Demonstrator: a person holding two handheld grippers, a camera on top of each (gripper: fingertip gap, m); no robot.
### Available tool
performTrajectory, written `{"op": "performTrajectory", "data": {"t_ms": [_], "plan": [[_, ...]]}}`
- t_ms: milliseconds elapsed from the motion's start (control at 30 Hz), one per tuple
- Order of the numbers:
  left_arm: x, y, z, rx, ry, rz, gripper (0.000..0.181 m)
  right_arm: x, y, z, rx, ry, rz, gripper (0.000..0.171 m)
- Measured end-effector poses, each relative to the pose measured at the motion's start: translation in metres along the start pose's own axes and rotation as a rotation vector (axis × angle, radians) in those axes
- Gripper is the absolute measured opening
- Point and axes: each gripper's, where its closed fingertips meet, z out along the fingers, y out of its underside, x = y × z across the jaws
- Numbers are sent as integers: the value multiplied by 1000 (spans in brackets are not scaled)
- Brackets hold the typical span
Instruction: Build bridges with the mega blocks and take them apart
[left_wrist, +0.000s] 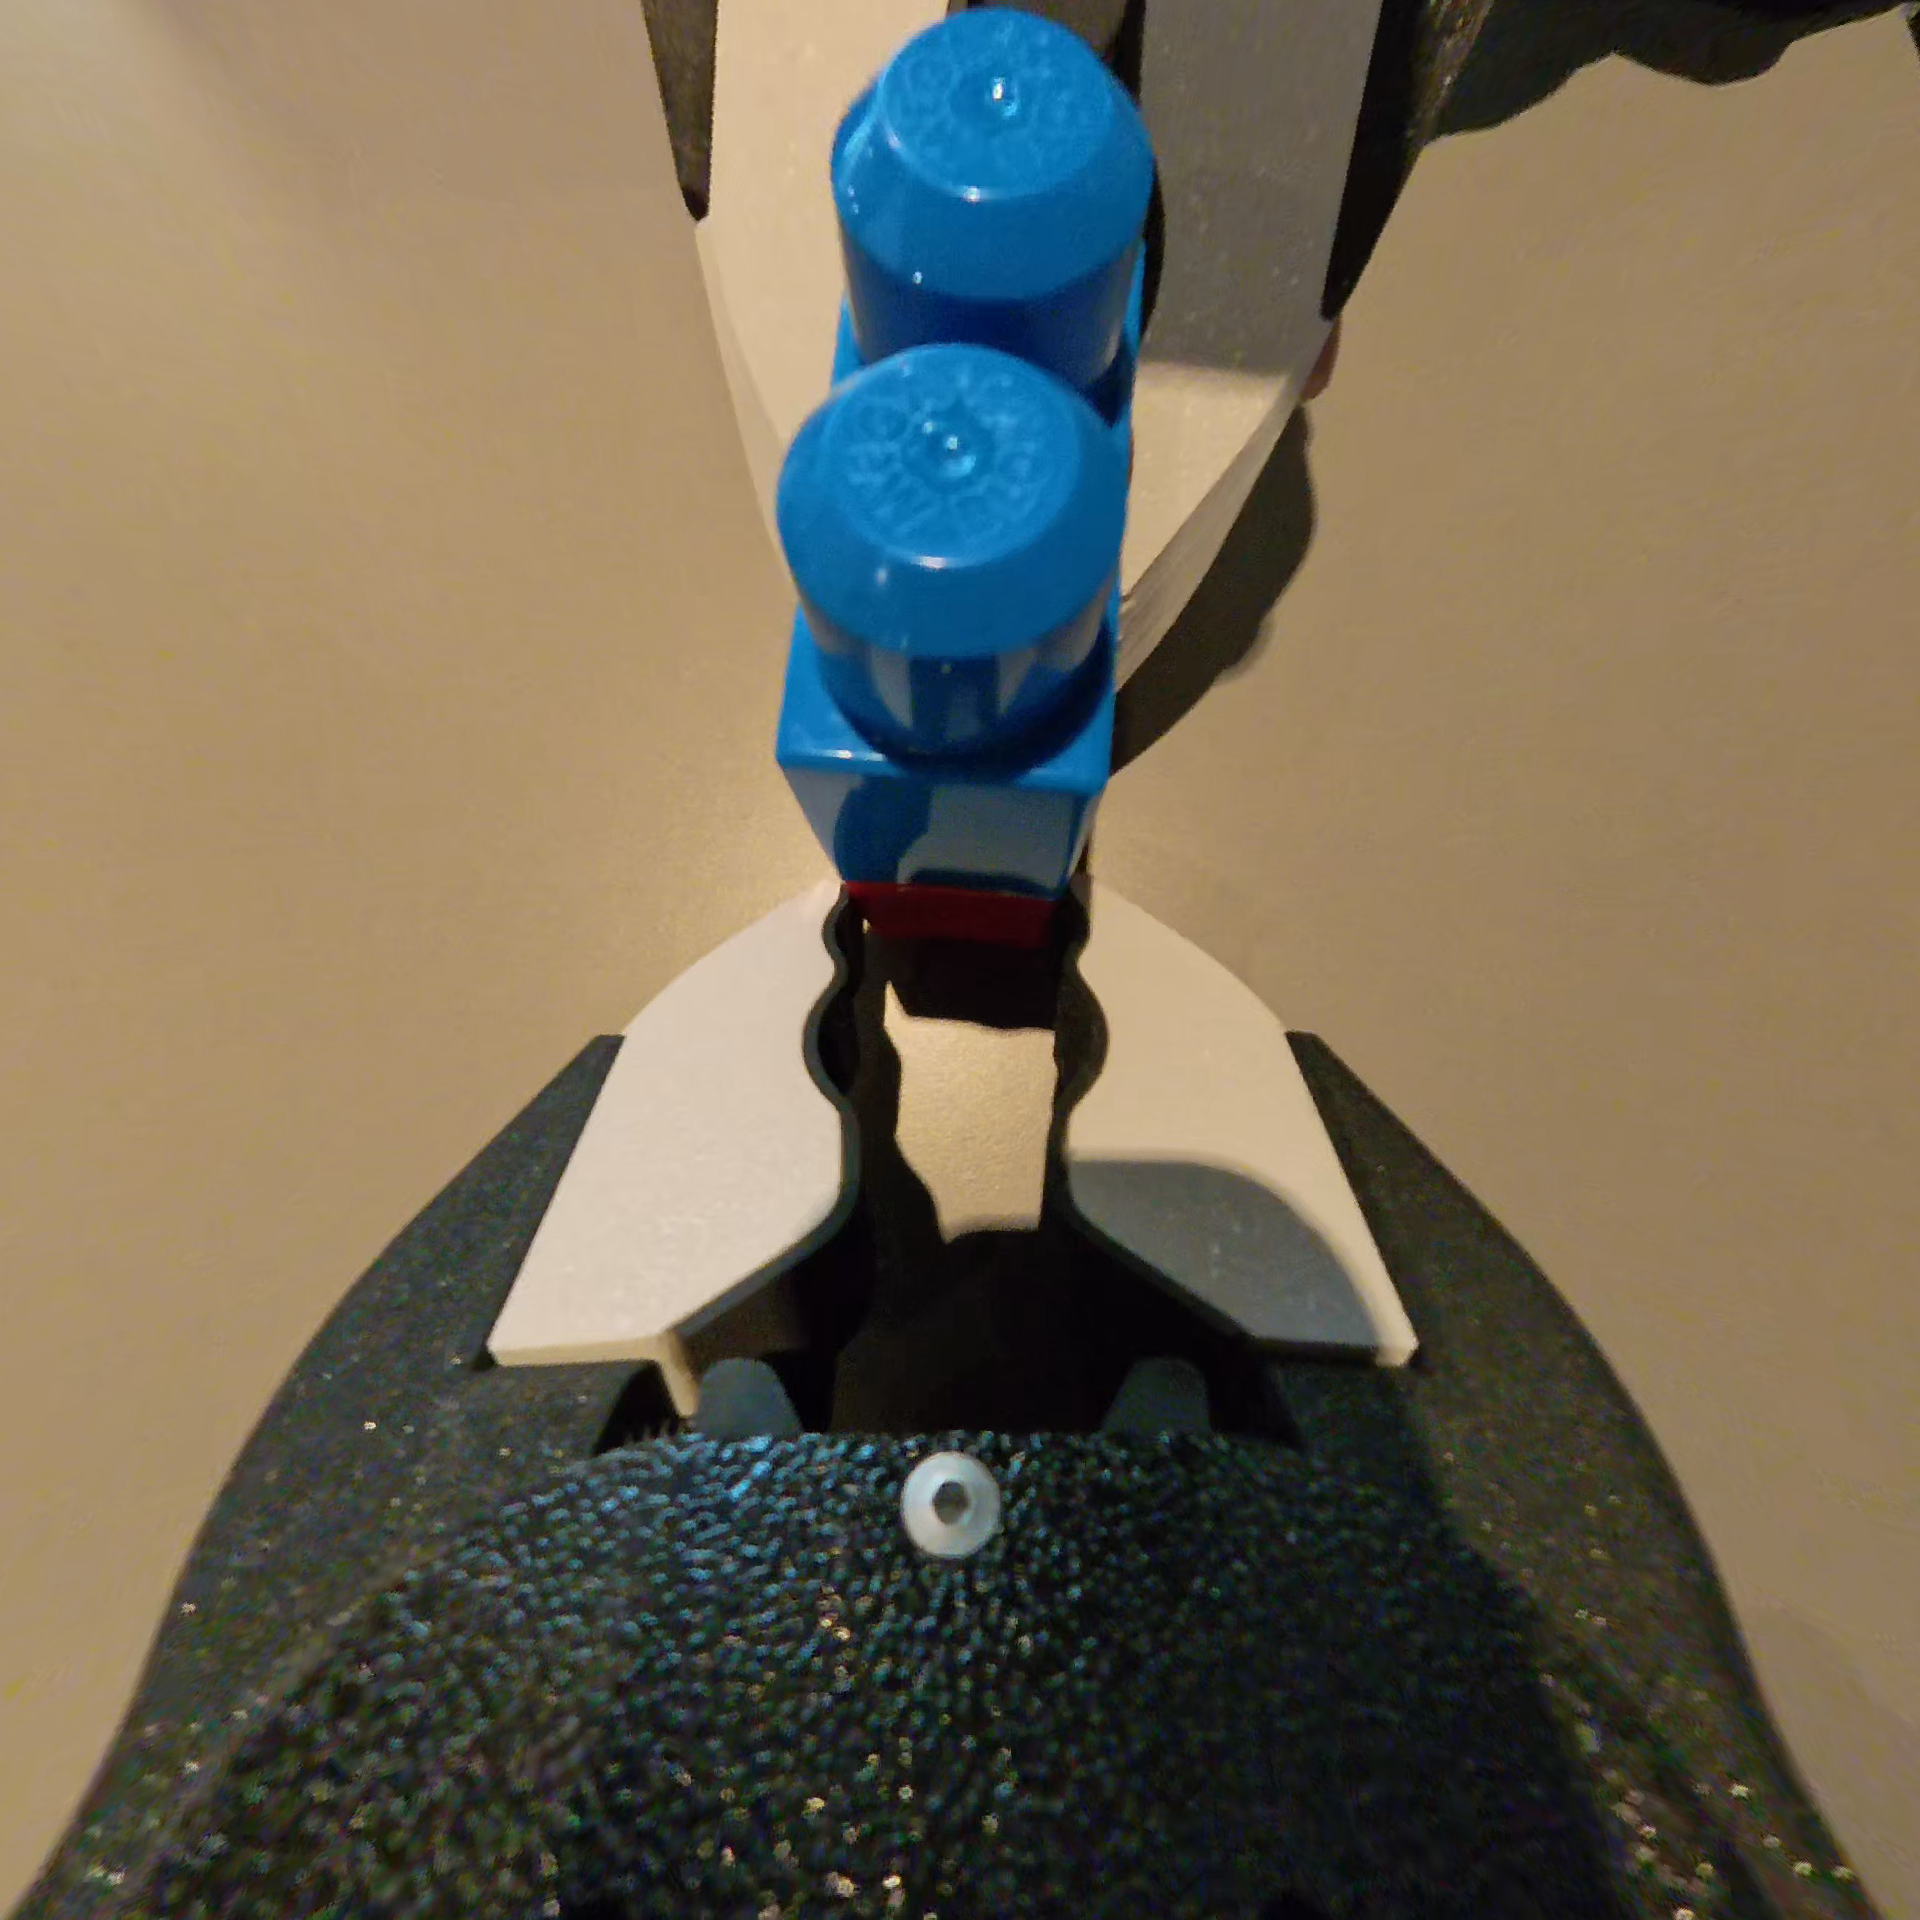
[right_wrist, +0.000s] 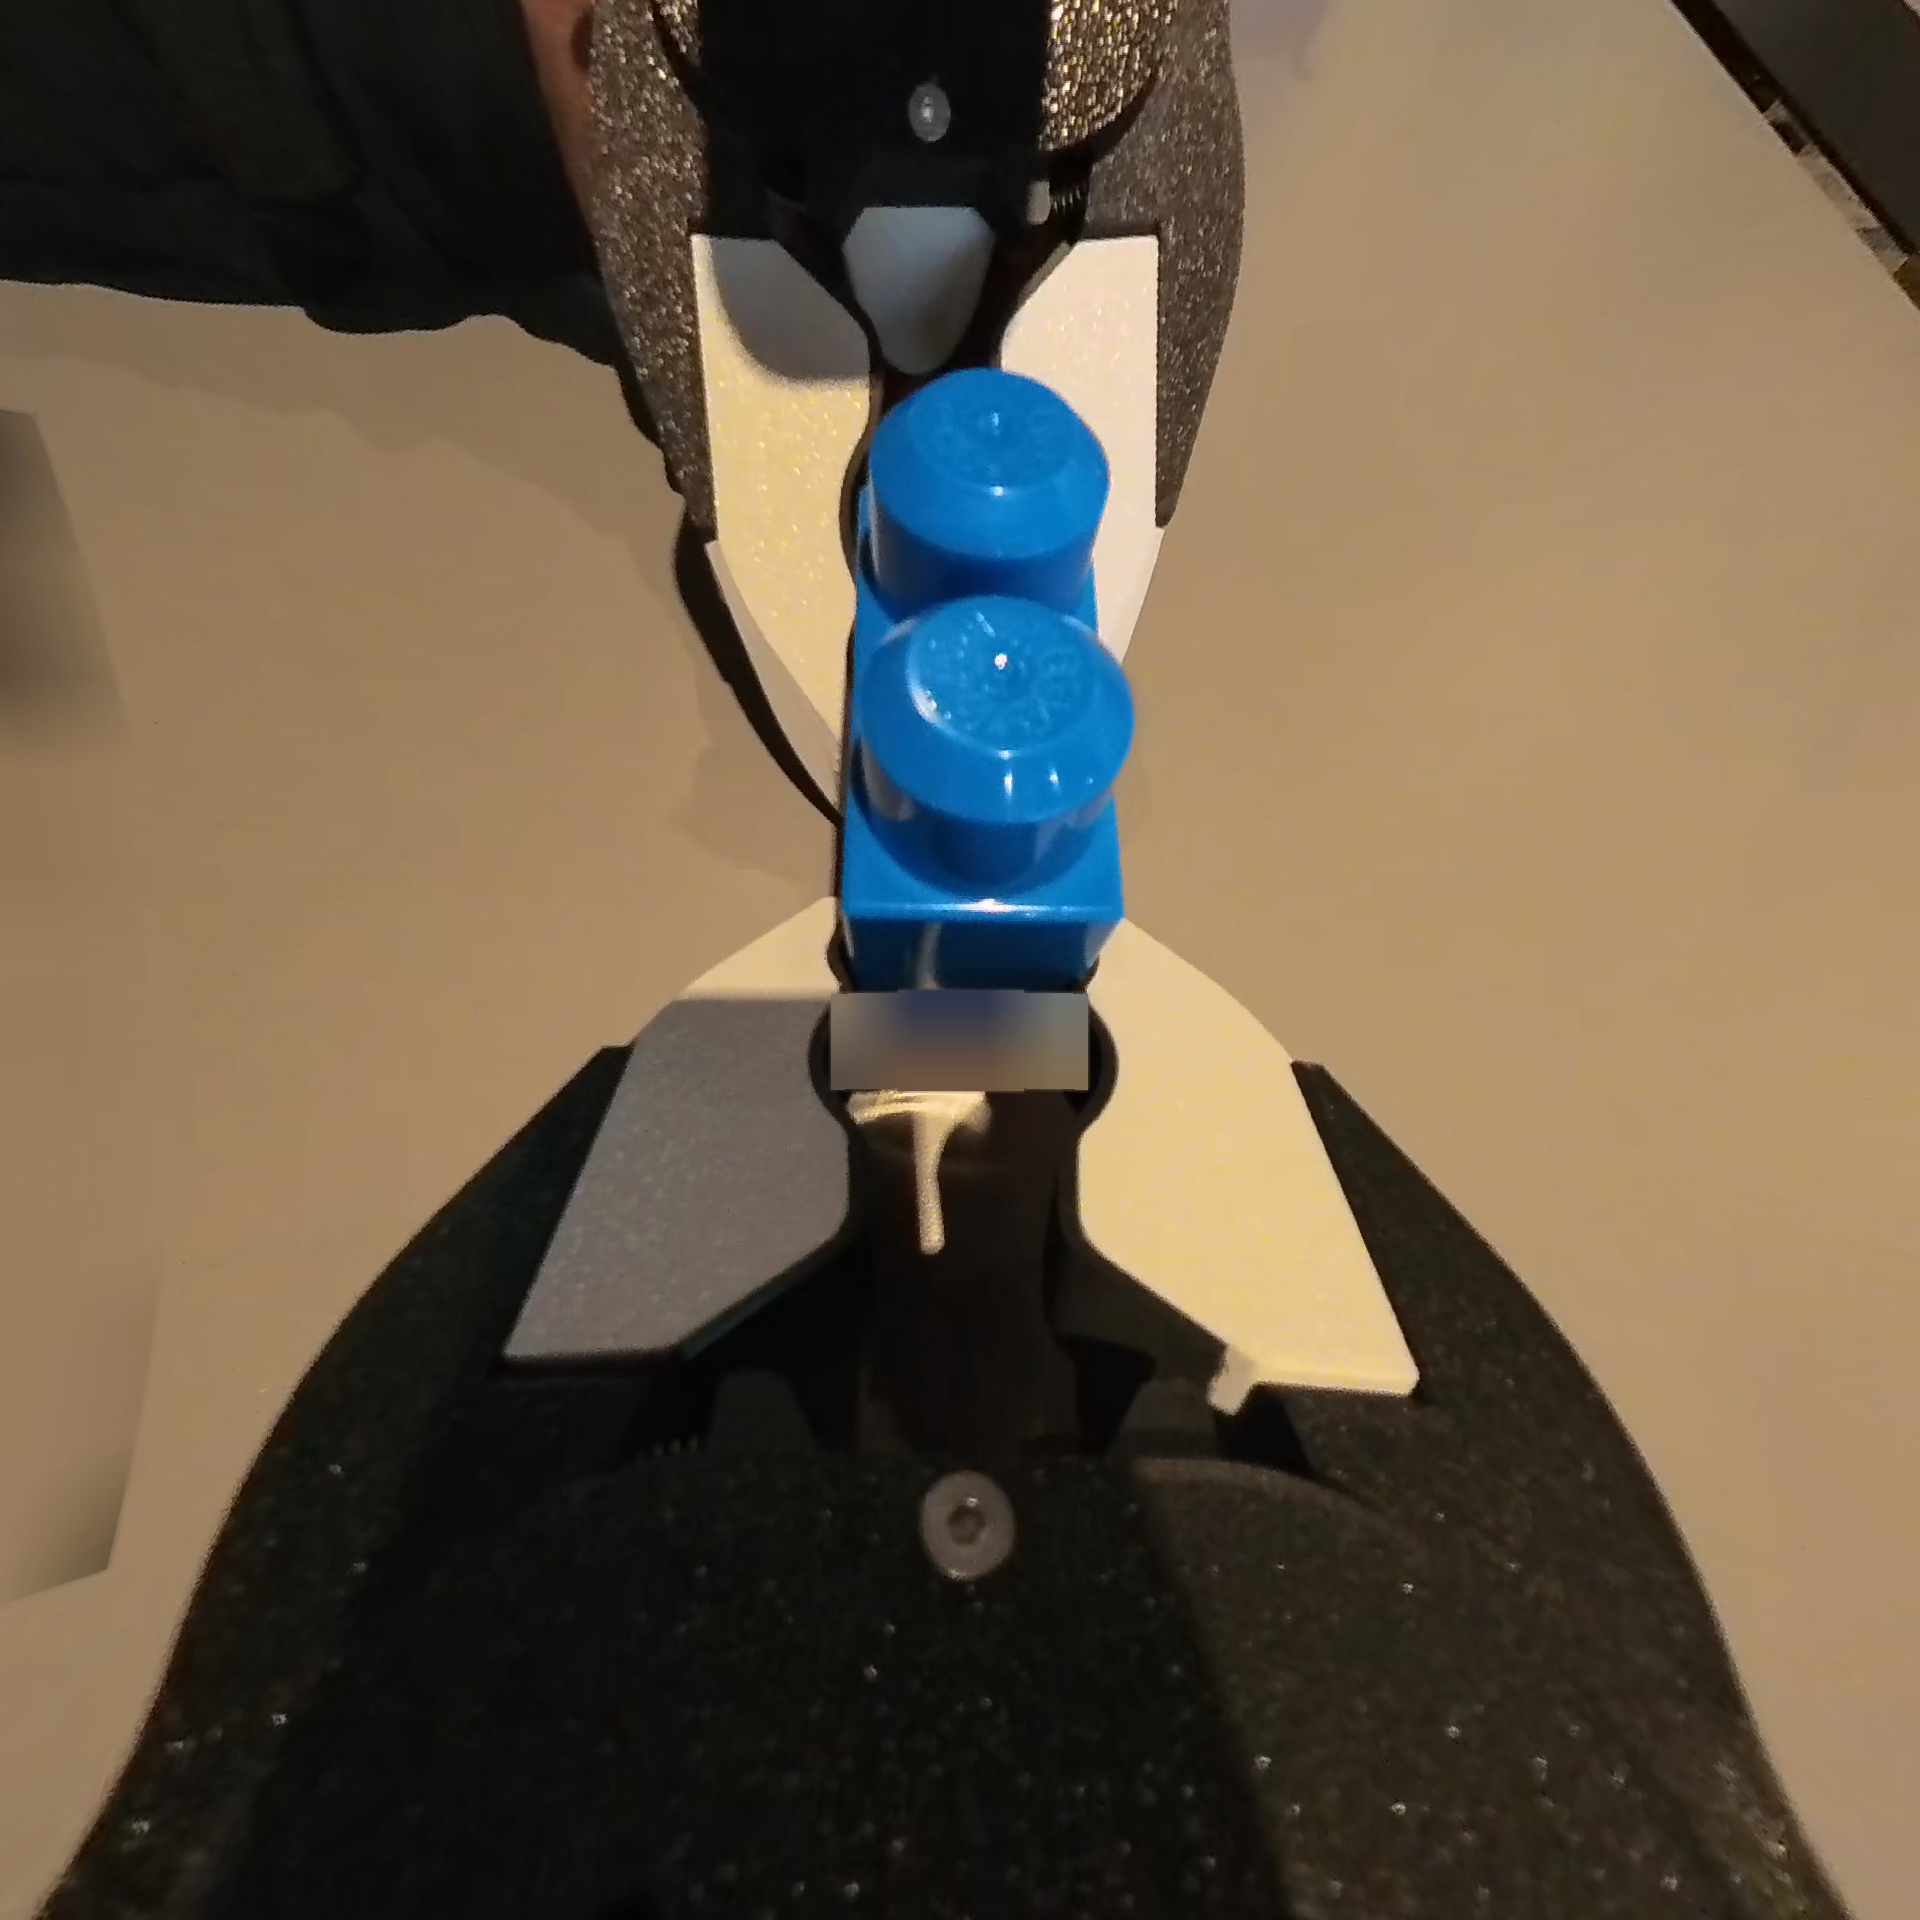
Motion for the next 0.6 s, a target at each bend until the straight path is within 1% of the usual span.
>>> {"op": "performTrajectory", "data": {"t_ms": [133,167,200,233,267,333,400,500,567,600], "plan": [[-1,-1,0,14,16,-23,35,0,0,0,1,9,-10,37],[0,-1,-1,14,31,-27,35,-1,1,0,-2,2,-19,42],[1,0,-2,16,49,-30,38,-2,1,0,-9,3,-26,57],[1,1,-4,23,55,-38,40,-2,2,0,-10,7,-31,67],[0,0,-8,41,58,-45,42,-3,1,-1,-1,4,-35,72],[-1,-8,-19,128,68,-49,46,-2,-4,-5,39,5,-38,77],[-1,-23,-33,235,69,-48,48,-1,-10,-11,97,4,-32,78],[0,-49,-49,389,60,-23,48,1,-22,-18,183,17,-27,71],[1,-51,-46,381,47,-6,46,4,-27,-21,215,37,-26,62],[2,-49,-42,357,42,9,44,4,-29,-22,227,37,-30,54]]}}
